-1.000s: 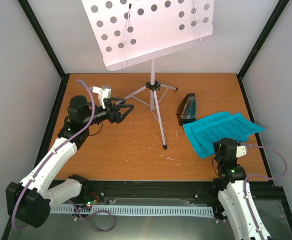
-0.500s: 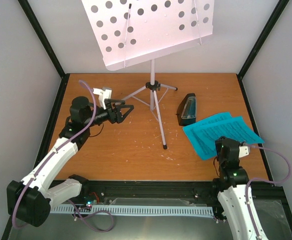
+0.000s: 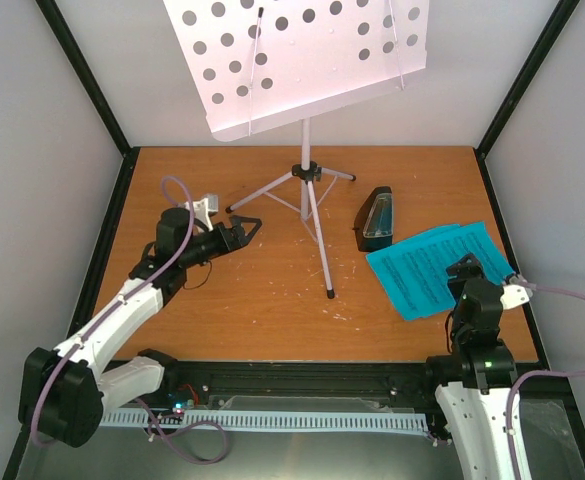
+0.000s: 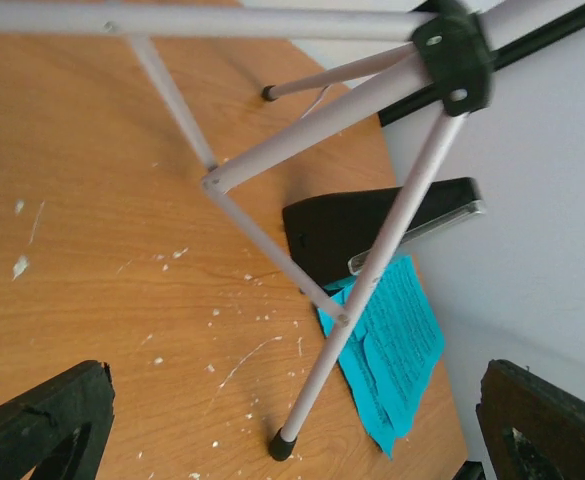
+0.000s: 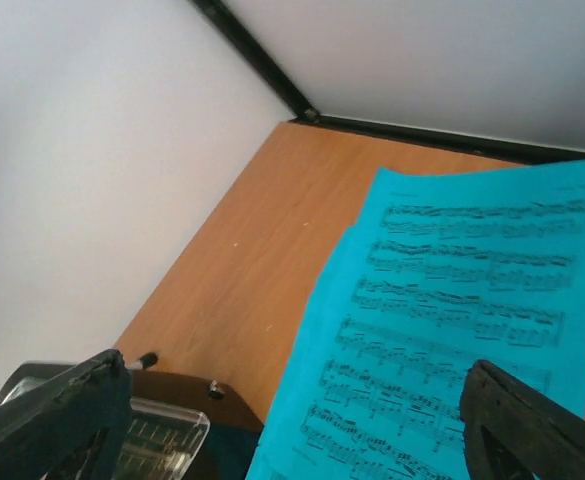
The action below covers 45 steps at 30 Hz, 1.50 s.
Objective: Pack up the instrument practice props
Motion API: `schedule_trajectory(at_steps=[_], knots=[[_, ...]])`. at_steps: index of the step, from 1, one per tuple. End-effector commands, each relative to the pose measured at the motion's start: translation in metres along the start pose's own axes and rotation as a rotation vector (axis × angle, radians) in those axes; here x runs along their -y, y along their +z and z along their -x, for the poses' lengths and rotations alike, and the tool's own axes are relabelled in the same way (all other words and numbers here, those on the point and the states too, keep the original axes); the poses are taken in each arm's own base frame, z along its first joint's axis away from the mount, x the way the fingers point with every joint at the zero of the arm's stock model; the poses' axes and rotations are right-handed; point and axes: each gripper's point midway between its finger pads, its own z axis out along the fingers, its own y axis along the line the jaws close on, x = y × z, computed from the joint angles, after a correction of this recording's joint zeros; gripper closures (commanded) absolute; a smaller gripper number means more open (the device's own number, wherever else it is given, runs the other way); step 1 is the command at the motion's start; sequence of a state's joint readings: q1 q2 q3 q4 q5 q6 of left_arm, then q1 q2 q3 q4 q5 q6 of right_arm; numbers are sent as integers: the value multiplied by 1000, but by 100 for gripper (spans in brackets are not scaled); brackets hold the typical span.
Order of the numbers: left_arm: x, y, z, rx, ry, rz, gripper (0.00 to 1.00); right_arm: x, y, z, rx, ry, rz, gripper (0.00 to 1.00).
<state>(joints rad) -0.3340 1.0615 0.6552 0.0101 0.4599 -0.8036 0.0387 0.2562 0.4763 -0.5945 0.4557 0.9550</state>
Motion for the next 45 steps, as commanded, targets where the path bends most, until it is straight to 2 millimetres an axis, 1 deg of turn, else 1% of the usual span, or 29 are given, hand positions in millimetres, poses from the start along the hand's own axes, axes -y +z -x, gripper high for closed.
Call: schedule_trajectory(at_steps=[1,3,4,6,7,9,10,11,13,15,18,21,24,28,32,36,41,43,45], knots=[[-10,4,-5,19,-88,4,1,-41,1,2,-25,-172,162,11],[-4,7,-7,21,-77,-60,1,-63,3,-11,-97,-222,255,10],[1,9,-8,20,-75,-103,3,-72,5,-18,-134,-243,291,10],[4,19,-12,-10,-86,-140,7,-87,9,-31,-208,-269,348,10],[10,26,-14,-25,-72,-152,8,-96,11,-37,-244,-282,377,10],[27,45,-20,-49,-21,-162,11,-109,15,-48,-301,-311,427,10],[43,54,-28,-70,15,-184,12,-115,17,-52,-325,-322,444,10],[54,64,-31,-80,41,-196,13,-118,18,-55,-344,-330,454,9],[68,81,-32,-84,66,-211,15,-125,20,-59,-372,-340,475,9],[71,100,-35,-94,74,-215,18,-129,20,-61,-380,-348,492,9],[76,123,-33,-95,97,-220,26,-127,19,-61,-373,-359,496,8],[72,144,-30,-91,112,-192,31,-122,16,-58,-358,-368,483,7],[65,158,-25,-68,126,-153,35,-119,14,-57,-340,-365,488,7],[67,172,-24,-73,144,-161,42,-115,17,-60,-336,-367,479,6],[64,180,-27,-85,154,-146,54,-117,21,-64,-358,-374,479,7],[56,178,-27,-78,176,-109,67,-116,24,-68,-369,-377,478,7],[50,173,-27,-81,216,-63,87,-116,25,-71,-382,-371,483,7],[48,168,-28,-87,240,-53,94,-116,24,-73,-391,-369,485,7],[43,158,-29,-91,261,-33,99,-117,23,-72,-392,-370,490,7]])
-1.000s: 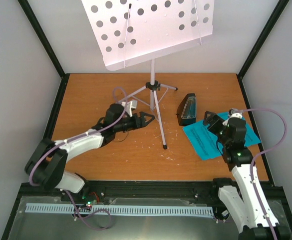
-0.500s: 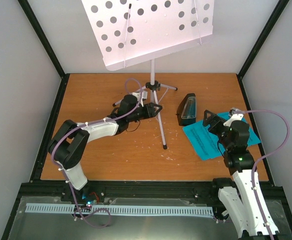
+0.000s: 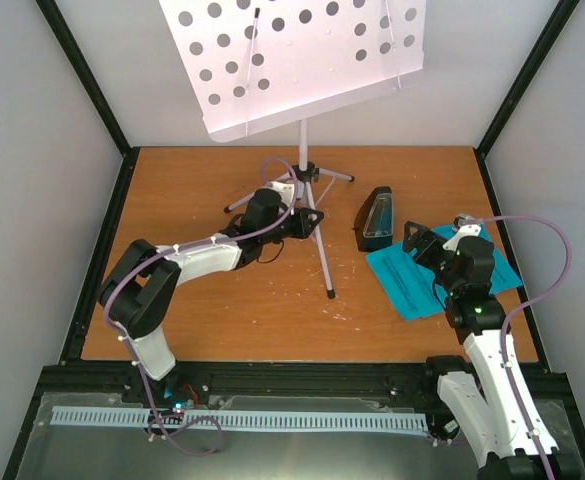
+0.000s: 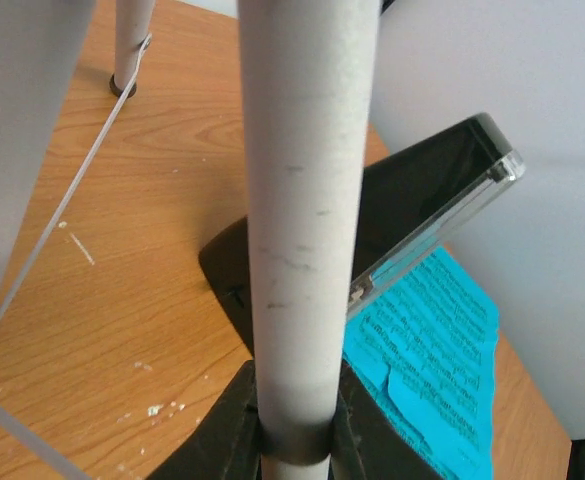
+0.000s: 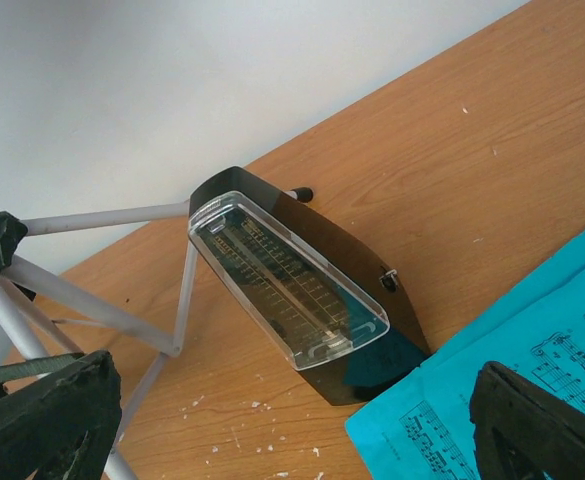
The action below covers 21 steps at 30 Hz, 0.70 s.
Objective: Pack up the instrument practice props
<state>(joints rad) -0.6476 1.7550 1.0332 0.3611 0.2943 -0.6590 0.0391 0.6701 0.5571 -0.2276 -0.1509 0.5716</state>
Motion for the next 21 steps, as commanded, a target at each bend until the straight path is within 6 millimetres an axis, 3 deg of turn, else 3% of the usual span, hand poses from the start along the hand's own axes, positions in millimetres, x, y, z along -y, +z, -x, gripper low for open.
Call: schedule_trajectory(at_steps=[1,5,12,16,19,21], knots=[[-7,-25,0,-15,2,59,100,-4,-1,1,7,-11,23,7],[-6,-61,-10,-27,81,15,100,-3,-4,0,6,-19,24,7],[11,-117,-48,-169,342,-155,100,-13,-2,-3,-6,-30,84,7],[14,-129,-56,-190,409,-164,100,-24,-1,-4,-23,-24,146,7],[14,-127,-53,-193,421,-161,99,-31,-1,-5,-34,-19,184,7],[7,-124,-51,-196,414,-120,90,-36,-2,-6,-42,-22,208,7]])
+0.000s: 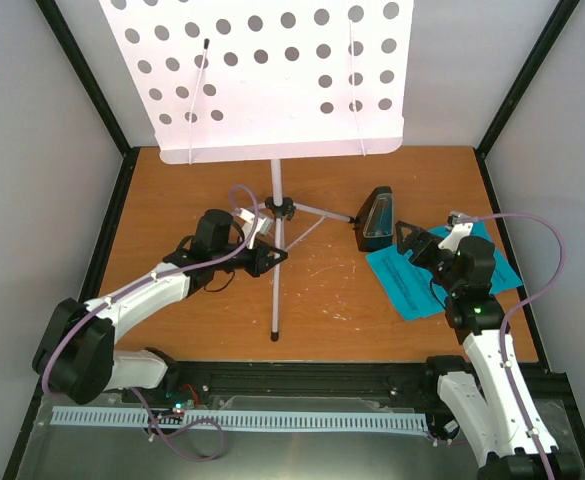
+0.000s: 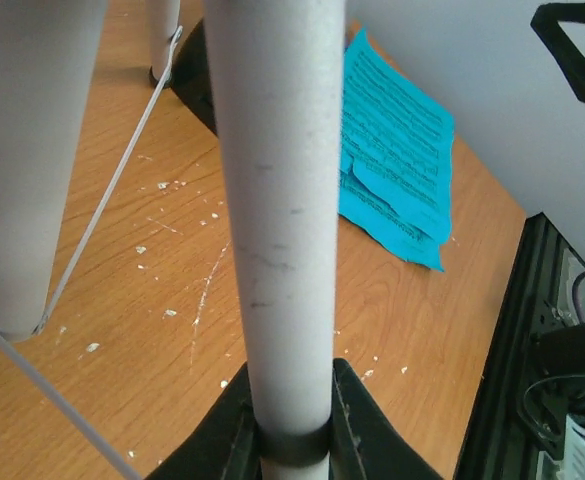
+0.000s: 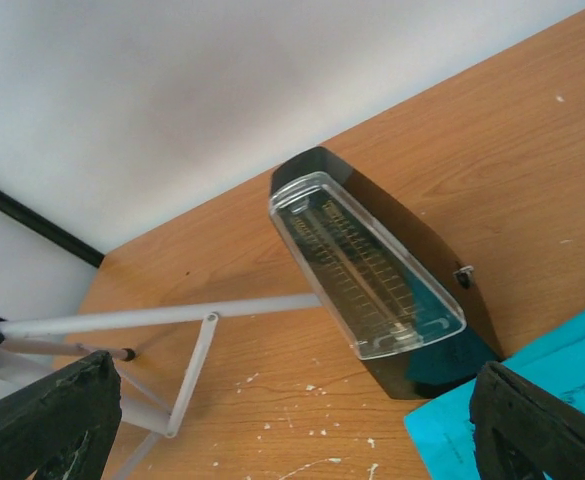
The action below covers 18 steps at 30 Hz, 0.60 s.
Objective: Pack up the instrument practice props
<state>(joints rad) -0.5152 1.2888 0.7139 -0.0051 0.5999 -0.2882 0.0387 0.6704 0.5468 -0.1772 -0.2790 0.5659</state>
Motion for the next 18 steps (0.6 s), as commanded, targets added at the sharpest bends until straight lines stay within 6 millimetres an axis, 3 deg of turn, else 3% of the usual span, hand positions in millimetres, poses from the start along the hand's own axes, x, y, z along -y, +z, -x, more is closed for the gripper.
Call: schedule_trajectory(at_steps=[1,3,7,12,18], knots=[[4,-3,17,37,191,20,79,-18,-1,0,-12,-16,99,7],[4,-9,20,73,185,41,57,-28,-1,-3,-33,-37,157,7],[9,-24,31,160,172,67,29,-51,1,-10,-110,-65,284,8],[30,-51,55,297,111,33,11,-84,7,-16,-185,-63,426,10],[30,-71,69,356,-63,10,8,-157,24,-35,-279,-11,653,14]])
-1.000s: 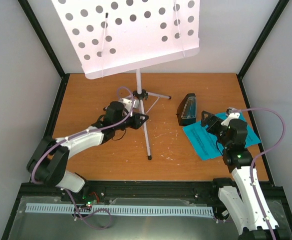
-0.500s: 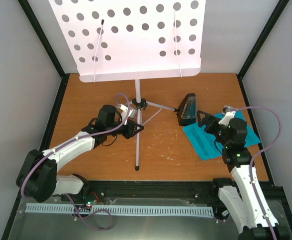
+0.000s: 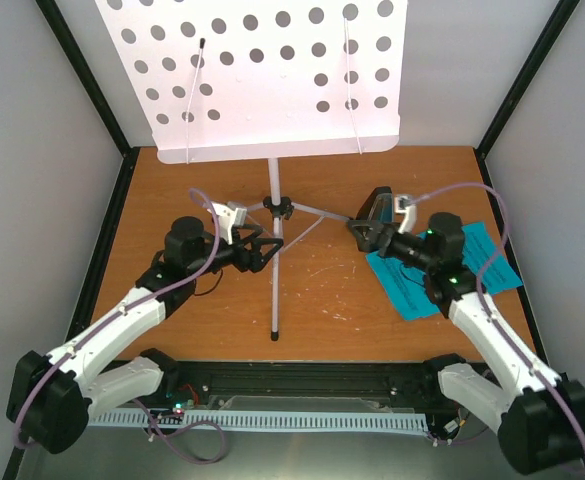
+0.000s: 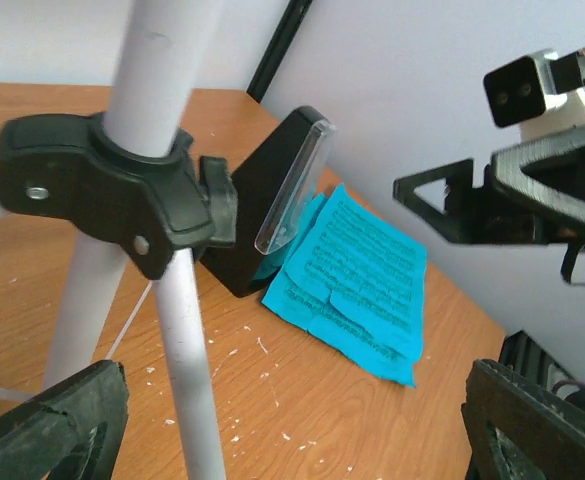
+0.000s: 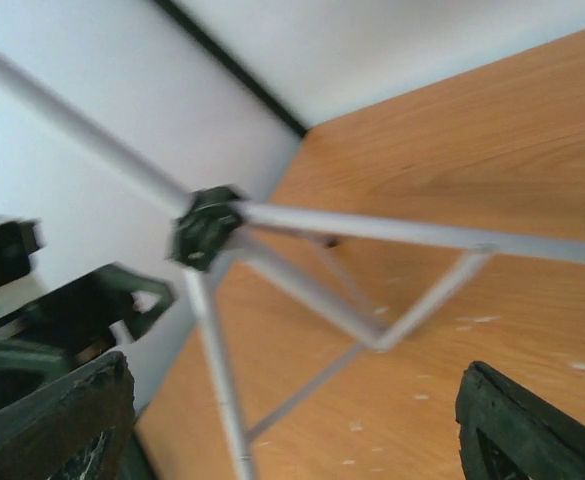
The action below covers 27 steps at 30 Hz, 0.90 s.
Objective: Pack up the instrument practice props
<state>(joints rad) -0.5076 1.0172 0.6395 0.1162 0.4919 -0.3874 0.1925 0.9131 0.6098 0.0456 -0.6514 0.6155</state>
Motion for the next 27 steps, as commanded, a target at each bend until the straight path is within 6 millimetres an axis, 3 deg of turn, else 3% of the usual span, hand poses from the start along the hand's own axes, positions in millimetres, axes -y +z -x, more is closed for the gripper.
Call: schedule_trajectory(at_steps=[1,6,12,20,27], knots=[[-5,-11,23,57,-145,2,8,-66,33,7,-26,-35,228,14],[0,-32,37,41,-152,-58,5,-78,79,-8,-128,17,295,20],[-8,-32,17,-35,-148,-35,8,-85,110,-18,-174,10,323,30],[-14,-23,9,-41,-179,-60,20,-84,134,-27,-203,2,345,45],[-19,-11,-4,-84,-212,-100,30,-84,144,-27,-211,-26,359,55]])
